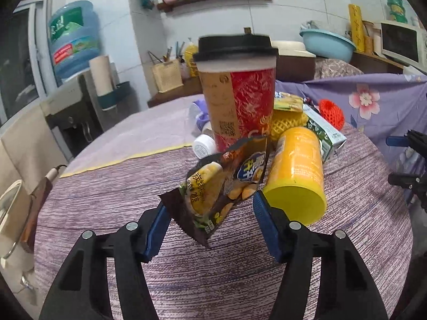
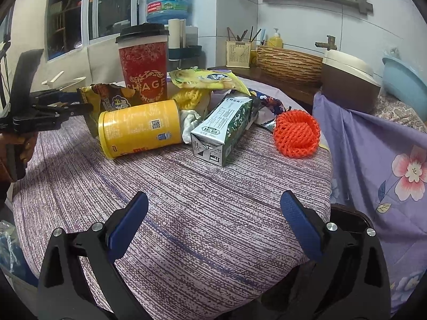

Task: Collect trash
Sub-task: 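Grasp the brown snack bag with the left tool while the right tool grasps the orange mesh net, then carry both items to the black bin while the right tool releases the orange net inside, then open the left tool over the black bin to drop the brown snack bag, then move both tools back from the bin over the table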

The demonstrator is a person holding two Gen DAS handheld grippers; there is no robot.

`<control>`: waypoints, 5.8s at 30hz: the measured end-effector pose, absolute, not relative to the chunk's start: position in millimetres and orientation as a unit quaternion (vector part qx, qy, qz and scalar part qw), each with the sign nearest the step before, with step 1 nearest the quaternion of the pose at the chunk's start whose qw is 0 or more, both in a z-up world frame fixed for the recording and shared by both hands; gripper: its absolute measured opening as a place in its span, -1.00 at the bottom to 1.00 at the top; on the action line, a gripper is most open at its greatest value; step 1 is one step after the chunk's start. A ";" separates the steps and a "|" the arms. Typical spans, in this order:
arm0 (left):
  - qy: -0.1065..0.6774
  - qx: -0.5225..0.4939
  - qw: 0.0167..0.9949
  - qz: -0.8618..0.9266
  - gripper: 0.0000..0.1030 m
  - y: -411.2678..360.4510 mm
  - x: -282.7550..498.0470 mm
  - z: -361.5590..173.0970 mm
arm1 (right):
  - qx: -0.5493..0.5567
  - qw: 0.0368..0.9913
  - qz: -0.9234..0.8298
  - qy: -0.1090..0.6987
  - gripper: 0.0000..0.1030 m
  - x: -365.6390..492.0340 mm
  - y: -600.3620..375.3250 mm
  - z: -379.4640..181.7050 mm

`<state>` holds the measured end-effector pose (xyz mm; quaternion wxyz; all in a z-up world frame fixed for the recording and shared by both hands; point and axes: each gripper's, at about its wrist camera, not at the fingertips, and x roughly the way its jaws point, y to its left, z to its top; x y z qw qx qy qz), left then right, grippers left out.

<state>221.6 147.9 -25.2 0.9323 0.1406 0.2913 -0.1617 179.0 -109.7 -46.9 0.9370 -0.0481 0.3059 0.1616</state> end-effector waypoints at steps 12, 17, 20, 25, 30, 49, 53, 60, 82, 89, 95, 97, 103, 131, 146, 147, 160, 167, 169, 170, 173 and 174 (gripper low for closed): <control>0.317 0.121 0.929 -0.151 -0.86 152.9 225.8 -37.5 | -0.063 0.938 0.153 0.306 0.90 186.5 -112.8 -49.4; 0.311 0.078 0.940 -0.116 -0.88 165.9 209.7 -31.5 | -0.061 0.944 0.136 0.295 0.90 202.4 -125.4 -41.9; 0.301 0.066 0.947 -0.088 -0.88 170.7 195.5 -28.4 | -0.054 0.946 0.117 0.297 0.90 223.9 -137.4 -38.4; 0.284 0.036 0.956 -0.064 -0.88 175.9 173.5 -22.6 | -0.049 0.946 0.074 0.312 0.90 271.4 -159.5 -38.5; 0.281 0.013 0.959 -0.044 -0.88 178.1 158.4 -21.3 | -0.048 0.938 0.070 0.336 0.72 304.8 -170.3 -48.2; 0.255 0.003 0.967 -0.009 -0.88 164.0 121.5 -17.9 | -0.047 0.939 0.094 0.328 -0.67 296.4 -176.9 -45.7; 0.239 0.002 0.971 -0.011 -0.88 153.1 107.1 -9.3 | -0.046 0.944 0.107 0.309 -0.67 268.1 -177.5 -34.3; 0.220 0.009 0.975 -0.023 -0.88 130.6 83.6 0.5 | -0.028 0.948 0.131 0.289 -0.67 217.5 -180.9 -20.7; 0.224 0.036 0.938 -0.262 -0.88 -57.3 106.9 -14.9 | 0.058 0.949 0.022 0.309 -0.67 124.9 -288.4 -59.9; 0.249 0.088 0.907 -0.329 -0.88 -144.1 117.8 -52.4 | 0.116 0.920 -0.028 0.374 -0.67 134.7 -346.4 -129.8; 0.300 0.097 0.880 -0.354 -0.88 -184.2 132.2 -97.2 | 0.145 0.901 -0.042 0.406 -0.65 147.3 -362.4 -184.2; 0.315 0.102 0.875 -0.354 -0.88 -192.0 137.2 -109.3 | 0.153 0.897 -0.046 0.413 -0.55 150.3 -365.9 -195.3; 0.352 0.106 0.866 -0.339 -0.88 -205.5 158.4 -134.4 | 0.159 0.895 -0.079 0.409 0.04 143.9 -380.1 -199.3; 0.409 0.192 0.829 -0.330 -0.15 -286.4 195.7 -198.7 | 0.182 0.890 -0.178 0.379 0.29 90.2 -435.5 -170.9; 0.337 0.155 0.862 -0.346 0.70 -248.1 151.2 -142.4 | 0.168 0.900 -0.181 0.359 0.50 89.1 -427.7 -146.6; 0.333 0.153 0.864 -0.346 0.73 -244.8 147.5 -137.7 | 0.168 0.901 -0.180 0.358 0.50 89.7 -426.8 -144.2; 0.252 0.116 0.905 -0.323 0.89 -167.2 100.4 -53.1 | 0.144 0.920 -0.127 0.341 0.74 101.8 -378.3 -113.1; 0.230 0.100 0.932 -0.261 0.89 -117.7 95.6 -33.9 | 0.120 0.936 -0.077 0.322 0.75 109.9 -334.8 -88.5; 0.230 0.097 0.937 -0.244 0.89 -101.4 96.2 -32.9 | 0.114 0.939 -0.061 0.318 0.76 112.5 -322.5 -82.2; 0.229 0.097 0.940 -0.234 0.89 -95.3 96.3 -32.4 | 0.110 0.941 -0.052 0.315 0.76 113.8 -315.6 -79.0; 0.231 0.096 0.946 -0.204 0.89 -71.6 98.4 -31.0 | 0.098 0.946 -0.026 0.307 0.76 117.9 -296.7 -70.0; 0.232 0.094 0.948 -0.198 0.90 -64.9 98.9 -30.8 | 0.093 0.948 -0.017 0.304 0.76 119.8 -288.8 -66.1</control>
